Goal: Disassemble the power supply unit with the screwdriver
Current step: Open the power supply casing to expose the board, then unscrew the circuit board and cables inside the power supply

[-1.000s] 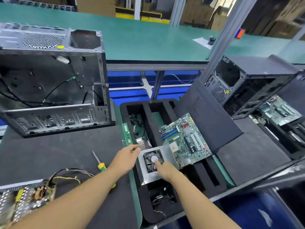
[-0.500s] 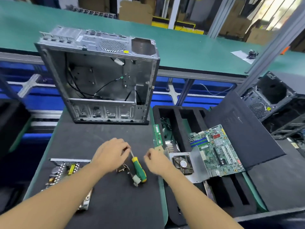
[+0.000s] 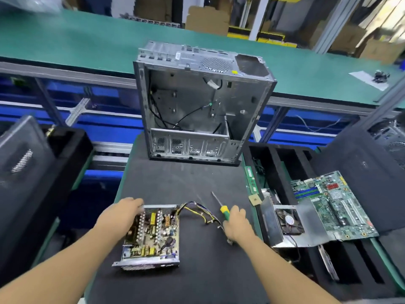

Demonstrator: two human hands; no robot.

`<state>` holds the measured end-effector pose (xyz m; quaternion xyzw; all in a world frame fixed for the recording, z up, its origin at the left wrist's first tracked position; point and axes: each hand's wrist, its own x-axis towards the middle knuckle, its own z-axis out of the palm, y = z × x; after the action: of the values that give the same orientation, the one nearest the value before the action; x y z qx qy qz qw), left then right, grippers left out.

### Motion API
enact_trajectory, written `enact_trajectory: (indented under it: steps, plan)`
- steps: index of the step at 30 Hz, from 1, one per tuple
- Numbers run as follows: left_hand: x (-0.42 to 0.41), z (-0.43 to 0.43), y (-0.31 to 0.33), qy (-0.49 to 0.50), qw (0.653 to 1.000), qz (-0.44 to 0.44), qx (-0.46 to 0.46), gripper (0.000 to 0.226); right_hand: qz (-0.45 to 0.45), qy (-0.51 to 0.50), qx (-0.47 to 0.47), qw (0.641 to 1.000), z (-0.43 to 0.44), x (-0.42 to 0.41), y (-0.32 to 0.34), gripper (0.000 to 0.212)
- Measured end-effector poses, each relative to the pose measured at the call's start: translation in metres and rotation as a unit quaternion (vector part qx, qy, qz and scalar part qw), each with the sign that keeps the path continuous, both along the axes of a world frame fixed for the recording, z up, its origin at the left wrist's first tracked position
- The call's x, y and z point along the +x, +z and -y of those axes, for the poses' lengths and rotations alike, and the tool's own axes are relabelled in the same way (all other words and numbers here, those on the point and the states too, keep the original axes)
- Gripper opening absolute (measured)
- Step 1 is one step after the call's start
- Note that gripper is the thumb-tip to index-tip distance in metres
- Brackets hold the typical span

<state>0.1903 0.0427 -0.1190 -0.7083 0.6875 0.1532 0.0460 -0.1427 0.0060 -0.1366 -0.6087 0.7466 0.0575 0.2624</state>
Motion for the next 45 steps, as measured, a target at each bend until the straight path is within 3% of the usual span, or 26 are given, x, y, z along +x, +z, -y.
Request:
enact_trajectory:
  steps: [4, 7, 11, 15, 17, 19, 22, 28, 34, 38, 42, 45]
  plan:
    - [-0.006, -0.008, -0.008, 0.028, 0.999, -0.024, -0.032, 0.019, 0.018, 0.006, -0.211, 0.977, -0.015, 0.017, 0.012, 0.019]
    - [-0.024, -0.007, -0.009, 0.043, 0.998, -0.037, -0.038, 0.015, 0.096, 0.016, -0.276, 0.956, -0.021, 0.034, 0.020, 0.025]
    - [-0.051, 0.006, 0.003, 0.094, 0.989, -0.106, -0.042, 0.017, 0.326, -0.054, -0.203, 0.922, -0.027, 0.047, 0.028, 0.036]
    - [-0.073, 0.007, 0.014, 0.044, 0.987, 0.010, -0.154, 0.048, 0.467, -0.169, -0.119, 0.860, -0.034, 0.037, 0.016, 0.022]
    - [-0.085, 0.003, 0.016, -0.028, 0.979, -0.017, -0.202, 0.053, 0.516, -0.239, -0.075, 0.819, -0.043, 0.025, 0.004, 0.018]
    - [-0.097, -0.001, 0.007, -0.120, 0.974, -0.024, -0.192, 0.055, 0.538, -0.272, -0.037, 0.797, -0.054, 0.014, -0.007, 0.021]
    - [-0.106, -0.007, -0.010, -0.136, 0.979, -0.044, -0.145, 0.057, 0.569, -0.252, -0.028, 0.782, -0.061, 0.002, -0.008, 0.025]
    - [-0.097, -0.011, -0.024, -0.140, 0.968, -0.076, -0.192, 0.057, 0.502, -0.111, -0.130, 0.848, -0.017, -0.018, 0.060, 0.021]
    - [-0.078, 0.018, -0.016, -0.204, 0.951, -0.044, -0.227, 0.034, 0.357, 0.079, -0.187, 0.912, 0.008, 0.015, 0.128, 0.028]
    - [-0.078, 0.019, -0.018, -0.184, 0.959, -0.002, -0.216, 0.052, 0.309, 0.148, -0.198, 0.918, 0.006, 0.033, 0.148, 0.030]
    - [-0.080, 0.019, -0.024, -0.193, 0.953, 0.005, -0.235, 0.047, 0.206, 0.296, -0.134, 0.923, -0.002, 0.043, 0.145, 0.029]
    - [-0.080, 0.018, -0.024, -0.197, 0.949, 0.012, -0.246, 0.046, 0.175, 0.339, -0.096, 0.919, -0.008, 0.054, 0.132, 0.030]
